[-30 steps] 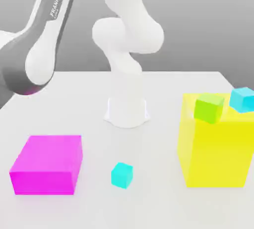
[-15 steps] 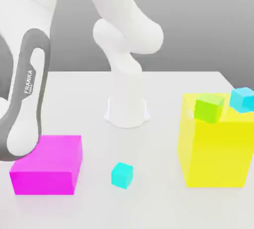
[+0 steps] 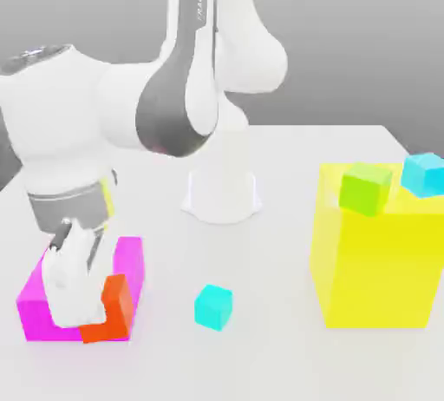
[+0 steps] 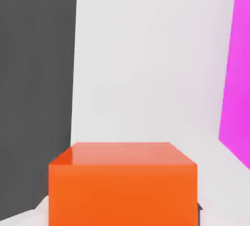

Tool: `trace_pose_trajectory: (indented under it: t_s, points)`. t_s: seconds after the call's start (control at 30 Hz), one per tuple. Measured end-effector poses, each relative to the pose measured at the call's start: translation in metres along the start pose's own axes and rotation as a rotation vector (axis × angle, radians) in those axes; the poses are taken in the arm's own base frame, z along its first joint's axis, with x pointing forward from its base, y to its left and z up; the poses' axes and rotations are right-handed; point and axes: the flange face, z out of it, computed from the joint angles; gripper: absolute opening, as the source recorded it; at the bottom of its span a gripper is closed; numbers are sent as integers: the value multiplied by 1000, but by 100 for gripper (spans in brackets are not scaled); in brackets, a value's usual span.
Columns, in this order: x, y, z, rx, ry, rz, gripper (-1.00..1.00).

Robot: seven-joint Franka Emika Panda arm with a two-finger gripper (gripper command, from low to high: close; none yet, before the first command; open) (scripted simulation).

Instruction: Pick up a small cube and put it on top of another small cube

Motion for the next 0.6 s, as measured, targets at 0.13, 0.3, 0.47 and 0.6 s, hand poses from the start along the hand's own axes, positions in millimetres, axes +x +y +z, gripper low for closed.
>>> trace_pose_trajectory:
  t_s: [0.13,0.3,0.47,0.6]
  points:
    - [-10,60,5,0,38,-2,-100]
    - [2,124,22,19,128,9,-100]
    - [8,128,40,32,155,16,-100]
    - [11,127,59,35,157,16,-100]
